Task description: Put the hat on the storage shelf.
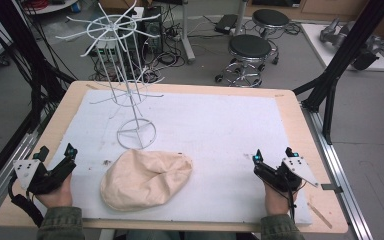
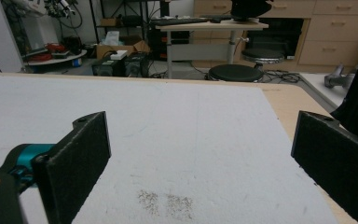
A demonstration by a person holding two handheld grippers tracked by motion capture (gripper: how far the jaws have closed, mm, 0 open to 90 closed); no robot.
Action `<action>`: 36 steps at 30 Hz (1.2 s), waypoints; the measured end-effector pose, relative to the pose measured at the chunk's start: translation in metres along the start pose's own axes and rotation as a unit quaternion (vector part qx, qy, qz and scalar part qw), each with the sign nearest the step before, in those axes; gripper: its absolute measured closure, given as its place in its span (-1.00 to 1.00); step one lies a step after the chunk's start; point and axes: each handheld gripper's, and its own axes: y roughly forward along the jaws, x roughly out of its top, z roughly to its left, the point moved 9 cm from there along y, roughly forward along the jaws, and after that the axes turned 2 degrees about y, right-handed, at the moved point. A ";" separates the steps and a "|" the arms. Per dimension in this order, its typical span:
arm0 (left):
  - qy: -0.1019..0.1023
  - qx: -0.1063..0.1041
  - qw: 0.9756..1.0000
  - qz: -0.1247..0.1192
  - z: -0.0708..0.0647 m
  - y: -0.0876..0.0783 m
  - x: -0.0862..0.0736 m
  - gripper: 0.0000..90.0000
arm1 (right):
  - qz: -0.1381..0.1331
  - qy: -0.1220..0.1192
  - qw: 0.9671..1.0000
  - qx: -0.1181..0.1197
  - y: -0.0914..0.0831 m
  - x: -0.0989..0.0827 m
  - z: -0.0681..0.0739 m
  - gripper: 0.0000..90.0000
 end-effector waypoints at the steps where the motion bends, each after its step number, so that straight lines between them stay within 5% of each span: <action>1: 0.000 0.000 1.000 -0.001 0.000 0.000 0.000 -0.49 | 0.001 0.002 1.000 -0.001 0.000 0.000 0.000 -0.92; 9: 0.004 -0.009 1.000 -0.002 -0.002 0.000 0.002 -0.49 | 0.003 0.002 1.000 0.002 0.000 -0.001 0.000 -0.92; 14: -0.013 -0.057 0.998 0.003 -0.015 0.003 0.008 -0.49 | 0.007 0.000 1.000 0.008 0.002 -0.002 0.002 -0.91; 17: 0.002 -0.082 0.997 0.004 -0.026 0.003 0.013 -0.49 | 0.012 0.000 1.000 0.009 0.002 -0.004 0.002 -0.90; 27: 0.020 -0.160 0.986 0.041 -0.063 0.005 0.009 -0.50 | 0.021 0.000 1.000 0.013 0.004 -0.006 0.003 -0.91; 36: 0.034 -0.212 0.972 0.100 -0.083 0.011 -0.005 -0.50 | 0.022 -0.006 1.000 0.012 0.005 -0.006 0.002 -0.91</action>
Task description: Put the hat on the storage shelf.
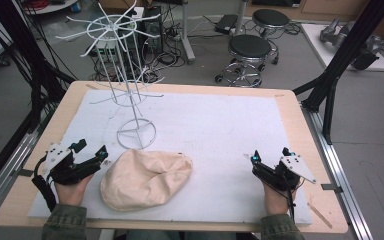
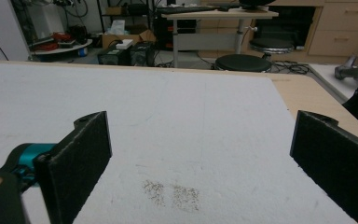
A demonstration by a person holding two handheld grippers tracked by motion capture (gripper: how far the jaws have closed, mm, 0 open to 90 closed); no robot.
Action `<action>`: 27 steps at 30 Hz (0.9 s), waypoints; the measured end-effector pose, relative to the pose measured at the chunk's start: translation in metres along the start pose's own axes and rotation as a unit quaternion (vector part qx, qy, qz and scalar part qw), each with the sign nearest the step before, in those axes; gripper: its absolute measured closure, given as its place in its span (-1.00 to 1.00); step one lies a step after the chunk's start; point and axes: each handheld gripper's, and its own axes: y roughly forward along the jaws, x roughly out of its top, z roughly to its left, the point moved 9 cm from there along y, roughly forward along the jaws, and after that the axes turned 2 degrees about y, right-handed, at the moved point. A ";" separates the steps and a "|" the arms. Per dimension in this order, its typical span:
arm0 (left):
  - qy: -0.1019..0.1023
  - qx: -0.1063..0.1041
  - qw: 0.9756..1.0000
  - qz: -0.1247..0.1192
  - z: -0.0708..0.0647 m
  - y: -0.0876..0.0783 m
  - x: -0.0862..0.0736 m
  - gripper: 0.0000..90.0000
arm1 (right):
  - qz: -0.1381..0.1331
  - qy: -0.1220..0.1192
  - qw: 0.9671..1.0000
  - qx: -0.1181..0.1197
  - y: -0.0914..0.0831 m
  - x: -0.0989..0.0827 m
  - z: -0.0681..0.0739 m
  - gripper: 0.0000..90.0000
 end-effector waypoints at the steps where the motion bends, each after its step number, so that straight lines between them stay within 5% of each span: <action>1: 0.002 -0.002 1.000 0.004 -0.001 0.001 -0.001 -0.49 | 0.001 0.002 1.000 0.001 0.000 0.000 0.001 -0.91; 5: 0.009 -0.005 1.000 0.021 -0.006 0.005 -0.005 -0.50 | 0.004 0.000 1.000 0.003 0.001 -0.001 0.001 -0.91; 14: 0.000 -0.045 0.998 0.044 -0.015 0.009 -0.009 -0.45 | 0.008 0.000 1.000 0.007 0.001 -0.002 0.002 -0.91; 27: 0.057 -0.100 0.984 0.139 -0.045 0.029 -0.028 -0.45 | 0.010 -0.008 1.000 0.015 0.001 -0.003 0.006 -0.91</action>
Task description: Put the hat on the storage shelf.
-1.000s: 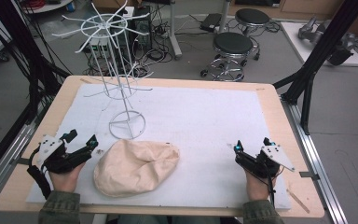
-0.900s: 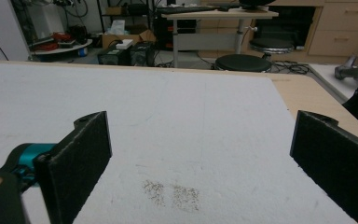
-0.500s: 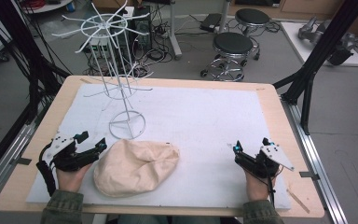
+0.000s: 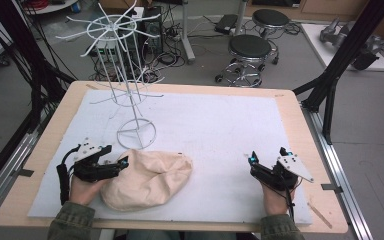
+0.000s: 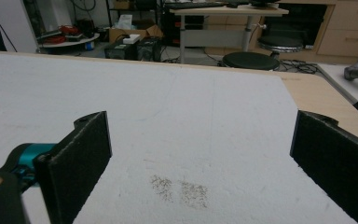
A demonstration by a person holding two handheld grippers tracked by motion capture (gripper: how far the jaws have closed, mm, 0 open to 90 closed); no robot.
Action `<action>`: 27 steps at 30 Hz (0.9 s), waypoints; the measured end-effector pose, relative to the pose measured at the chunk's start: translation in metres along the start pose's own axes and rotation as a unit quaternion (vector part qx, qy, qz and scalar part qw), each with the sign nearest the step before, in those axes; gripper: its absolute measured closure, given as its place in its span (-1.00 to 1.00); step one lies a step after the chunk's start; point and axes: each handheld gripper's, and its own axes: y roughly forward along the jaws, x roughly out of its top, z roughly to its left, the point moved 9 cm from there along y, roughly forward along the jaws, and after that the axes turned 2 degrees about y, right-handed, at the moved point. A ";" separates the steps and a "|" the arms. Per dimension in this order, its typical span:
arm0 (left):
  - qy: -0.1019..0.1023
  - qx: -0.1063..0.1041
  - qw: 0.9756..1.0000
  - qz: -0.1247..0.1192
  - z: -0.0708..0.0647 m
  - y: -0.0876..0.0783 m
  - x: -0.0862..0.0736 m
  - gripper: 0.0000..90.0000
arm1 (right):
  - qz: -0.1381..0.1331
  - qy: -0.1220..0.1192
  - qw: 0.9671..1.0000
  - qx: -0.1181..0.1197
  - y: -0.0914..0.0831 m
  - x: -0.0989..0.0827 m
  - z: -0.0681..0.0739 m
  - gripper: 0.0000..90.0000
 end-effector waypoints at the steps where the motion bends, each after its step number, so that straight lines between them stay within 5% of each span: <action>1: 0.004 0.001 1.000 0.004 -0.001 0.002 -0.001 -0.44 | 0.000 0.000 1.000 0.000 0.000 0.000 0.000 -0.91; 10: 0.010 0.010 0.998 0.061 0.000 0.012 -0.012 -0.44 | 0.008 -0.005 1.000 0.004 0.001 -0.002 0.001 -0.91; 16: 0.015 0.007 0.993 0.114 -0.001 0.020 -0.025 -0.44 | 0.008 -0.012 1.000 0.004 0.001 -0.002 0.003 -0.91; 23: 0.003 0.005 0.992 0.124 0.000 0.021 -0.027 -0.40 | 0.011 -0.010 1.000 0.004 0.002 -0.003 0.003 -0.91; 27: -0.008 0.001 0.990 0.143 0.000 0.024 -0.032 -0.34 | 0.010 -0.010 1.000 0.002 0.002 -0.003 0.002 -0.91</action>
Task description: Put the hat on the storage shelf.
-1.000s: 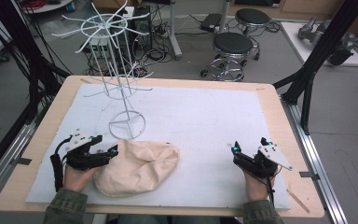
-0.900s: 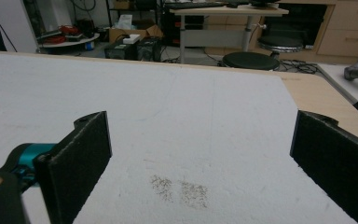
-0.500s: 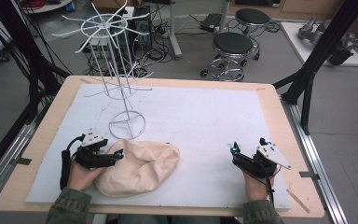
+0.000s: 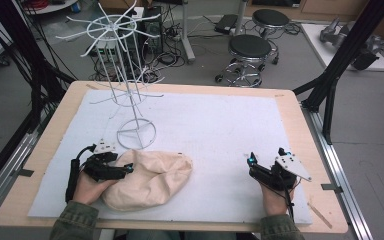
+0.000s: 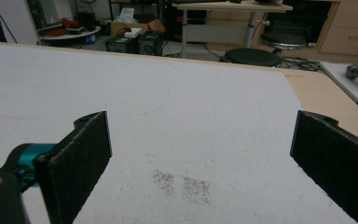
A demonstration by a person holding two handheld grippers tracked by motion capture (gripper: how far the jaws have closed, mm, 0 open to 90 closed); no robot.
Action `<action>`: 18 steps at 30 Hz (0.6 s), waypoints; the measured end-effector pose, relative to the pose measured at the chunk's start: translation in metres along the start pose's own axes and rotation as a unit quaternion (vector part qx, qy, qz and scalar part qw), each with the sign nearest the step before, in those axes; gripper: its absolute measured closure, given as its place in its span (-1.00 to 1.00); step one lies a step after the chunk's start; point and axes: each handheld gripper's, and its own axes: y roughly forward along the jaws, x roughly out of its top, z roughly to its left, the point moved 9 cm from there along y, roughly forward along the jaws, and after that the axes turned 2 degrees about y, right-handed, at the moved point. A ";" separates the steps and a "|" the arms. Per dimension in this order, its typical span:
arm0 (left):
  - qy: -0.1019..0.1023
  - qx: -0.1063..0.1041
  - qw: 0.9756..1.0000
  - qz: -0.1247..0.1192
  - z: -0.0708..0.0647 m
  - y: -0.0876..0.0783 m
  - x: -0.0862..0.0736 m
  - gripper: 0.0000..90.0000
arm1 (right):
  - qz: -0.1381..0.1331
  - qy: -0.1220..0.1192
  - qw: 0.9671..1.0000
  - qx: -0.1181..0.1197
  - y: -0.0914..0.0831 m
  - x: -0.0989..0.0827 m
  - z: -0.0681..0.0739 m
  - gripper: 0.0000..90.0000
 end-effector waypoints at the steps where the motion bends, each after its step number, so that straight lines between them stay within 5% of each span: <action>1: -0.003 -0.001 1.000 0.008 0.000 0.001 -0.002 -0.33 | 0.000 0.000 1.000 0.001 0.000 0.000 0.000 -0.91; 10: -0.011 0.004 1.000 0.024 0.000 0.004 -0.004 -0.23 | 0.006 0.004 1.000 0.014 0.001 -0.002 0.003 -0.91; 18: -0.028 0.002 0.999 0.019 0.001 0.001 -0.002 0.28 | 0.004 0.002 1.000 0.015 0.001 -0.001 0.003 -0.91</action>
